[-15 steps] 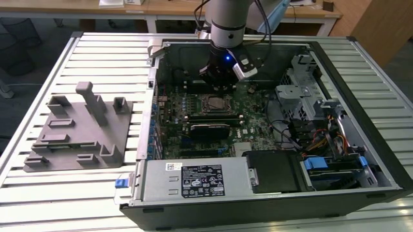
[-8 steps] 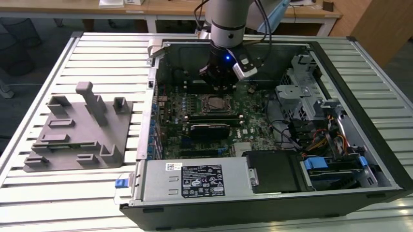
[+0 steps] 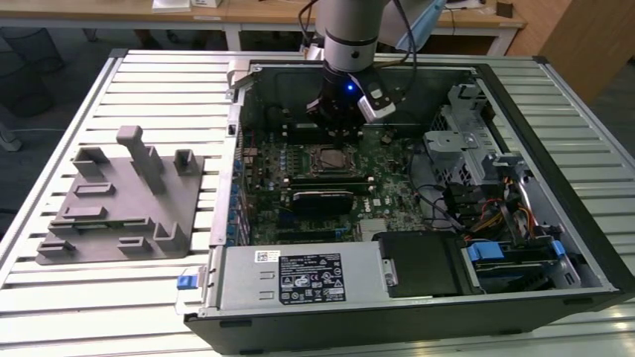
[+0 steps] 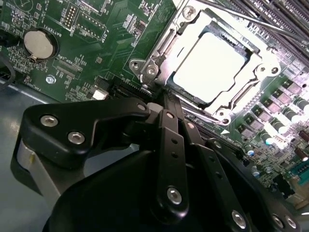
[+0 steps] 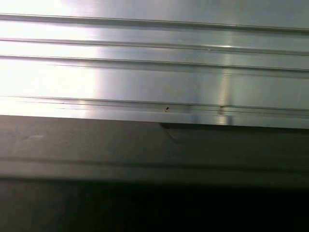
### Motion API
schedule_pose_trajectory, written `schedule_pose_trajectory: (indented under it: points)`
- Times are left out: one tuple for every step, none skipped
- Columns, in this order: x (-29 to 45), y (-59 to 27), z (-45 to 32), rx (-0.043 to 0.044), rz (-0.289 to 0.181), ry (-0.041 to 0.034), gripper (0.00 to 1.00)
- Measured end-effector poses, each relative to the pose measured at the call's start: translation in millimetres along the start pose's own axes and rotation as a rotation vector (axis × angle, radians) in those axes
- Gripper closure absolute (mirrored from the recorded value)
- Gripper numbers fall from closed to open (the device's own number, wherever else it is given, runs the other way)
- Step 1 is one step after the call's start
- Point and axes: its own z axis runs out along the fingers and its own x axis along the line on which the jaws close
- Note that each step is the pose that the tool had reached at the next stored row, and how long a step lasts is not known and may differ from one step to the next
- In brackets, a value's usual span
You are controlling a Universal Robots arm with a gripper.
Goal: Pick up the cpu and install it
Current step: 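Install the first cpu locking lever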
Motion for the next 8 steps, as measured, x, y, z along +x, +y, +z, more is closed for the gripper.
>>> schedule_pose_trajectory:
  points:
    - [0.0,0.0,-0.1,-0.0015,0.0,-0.0001,0.89]
    - [0.0,0.0,0.0,-0.0017,0.0,-0.0001,0.89]
    - [0.0,0.0,-0.1,-0.0017,0.0,-0.0001,0.89]
    - [0.0,0.0,-0.1,-0.0017,0.0,0.0,0.89]
    - [0.0,-0.1,-0.2,-0.0015,0.0,0.0001,0.89]
    - [0.0,-0.2,-0.2,-0.0015,0.0,0.0002,0.89]
    - [0.0,-0.3,-0.3,-0.0012,0.0,0.0003,0.89]
    - [0.0,-0.3,-0.4,-0.0012,0.0,0.0001,0.89]
